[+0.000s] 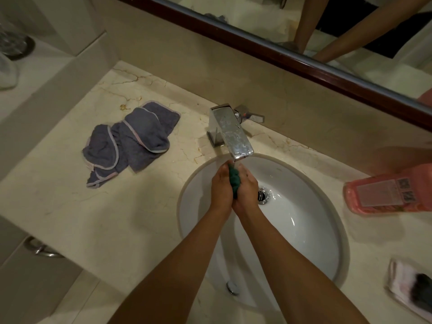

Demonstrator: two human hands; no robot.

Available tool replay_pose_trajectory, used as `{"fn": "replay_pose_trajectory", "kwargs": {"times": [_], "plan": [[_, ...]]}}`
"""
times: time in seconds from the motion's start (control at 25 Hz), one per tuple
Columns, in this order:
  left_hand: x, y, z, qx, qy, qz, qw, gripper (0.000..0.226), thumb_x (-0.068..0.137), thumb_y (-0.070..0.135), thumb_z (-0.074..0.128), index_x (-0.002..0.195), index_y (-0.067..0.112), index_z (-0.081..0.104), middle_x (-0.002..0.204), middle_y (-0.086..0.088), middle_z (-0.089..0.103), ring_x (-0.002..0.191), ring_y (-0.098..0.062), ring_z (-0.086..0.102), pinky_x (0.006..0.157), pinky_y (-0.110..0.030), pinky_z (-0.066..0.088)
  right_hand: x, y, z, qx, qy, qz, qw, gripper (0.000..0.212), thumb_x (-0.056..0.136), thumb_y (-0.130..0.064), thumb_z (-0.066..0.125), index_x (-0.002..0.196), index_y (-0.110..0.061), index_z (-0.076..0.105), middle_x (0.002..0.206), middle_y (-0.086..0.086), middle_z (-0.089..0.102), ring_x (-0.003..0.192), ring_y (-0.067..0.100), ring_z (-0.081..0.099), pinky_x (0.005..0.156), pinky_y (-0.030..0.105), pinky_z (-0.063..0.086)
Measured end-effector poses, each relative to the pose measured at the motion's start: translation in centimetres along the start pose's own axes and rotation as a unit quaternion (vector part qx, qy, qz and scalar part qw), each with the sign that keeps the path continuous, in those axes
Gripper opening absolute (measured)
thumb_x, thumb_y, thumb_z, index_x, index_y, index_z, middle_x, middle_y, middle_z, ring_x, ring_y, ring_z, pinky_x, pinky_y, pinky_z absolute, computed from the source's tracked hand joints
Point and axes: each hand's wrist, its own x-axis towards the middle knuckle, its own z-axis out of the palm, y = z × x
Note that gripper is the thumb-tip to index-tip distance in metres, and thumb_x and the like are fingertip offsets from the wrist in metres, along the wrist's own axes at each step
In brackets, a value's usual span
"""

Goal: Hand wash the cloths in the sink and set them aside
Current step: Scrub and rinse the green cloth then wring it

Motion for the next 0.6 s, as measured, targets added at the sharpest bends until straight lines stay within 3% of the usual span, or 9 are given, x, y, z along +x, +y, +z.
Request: {"fn": "replay_pose_trajectory", "kwargs": {"times": [0.08,0.2,0.36,0.44,0.52,0.6], "plan": [[-0.02,0.04,-0.17,-0.030,0.000,-0.031,0.999,0.034,0.106,0.024,0.042,0.109,0.015,0.075,0.103,-0.007,0.077,0.098,-0.019,0.073,0.075,-0.023,0.058,0.16,0.00,-0.12,-0.009,0.018,-0.007,1.000,0.018,0.102,-0.016,0.056,0.096,-0.005,0.069,0.091,0.016,0.068,0.092,0.029,0.068,0.083,0.038,0.056],[-0.17,0.15,-0.23,-0.053,-0.027,-0.053,0.997,0.042,0.107,0.032,0.040,0.090,0.028,0.079,0.092,0.003,0.078,0.088,-0.009,0.074,0.068,-0.020,0.057,0.24,0.07,-0.03,-0.075,0.034,-0.041,0.996,0.026,0.101,-0.022,0.057,0.087,-0.005,0.071,0.082,0.014,0.072,0.080,0.027,0.072,0.071,0.036,0.059],[-0.50,-0.37,0.16,-0.045,-0.028,-0.078,0.996,0.043,0.107,0.041,0.040,0.097,0.018,0.074,0.084,0.001,0.078,0.081,-0.009,0.074,0.061,-0.019,0.055,0.47,-0.03,0.31,-0.088,0.060,-0.049,0.993,0.041,0.104,-0.031,0.052,0.079,-0.002,0.064,0.066,0.010,0.064,0.066,0.021,0.069,0.060,0.030,0.058],[-0.71,-0.43,0.39,-0.034,-0.034,-0.094,0.994,0.044,0.105,0.044,0.040,0.100,0.016,0.074,0.089,-0.002,0.078,0.087,-0.012,0.074,0.068,-0.022,0.056,0.61,-0.19,0.22,-0.072,0.070,-0.021,0.995,0.045,0.105,-0.040,0.047,0.078,-0.007,0.062,0.063,0.004,0.066,0.063,0.014,0.070,0.059,0.027,0.056],[-0.86,-0.09,0.59,-0.019,-0.046,-0.101,0.994,0.045,0.102,0.050,0.044,0.102,0.016,0.074,0.101,-0.004,0.077,0.097,-0.017,0.072,0.085,-0.031,0.055,0.80,-0.13,-0.23,-0.091,0.052,-0.027,0.994,0.048,0.106,-0.042,0.040,0.076,-0.013,0.065,0.063,-0.001,0.067,0.062,0.009,0.068,0.058,0.023,0.055],[-0.75,0.37,0.73,0.008,-0.064,-0.082,0.995,0.045,0.092,0.057,0.051,0.117,0.024,0.068,0.120,0.001,0.068,0.111,-0.015,0.063,0.104,-0.038,0.047,0.59,-0.05,-0.65,-0.112,0.020,-0.029,0.993,0.050,0.108,-0.045,0.033,0.090,-0.013,0.067,0.075,-0.001,0.070,0.077,0.013,0.068,0.073,0.027,0.056]]}}
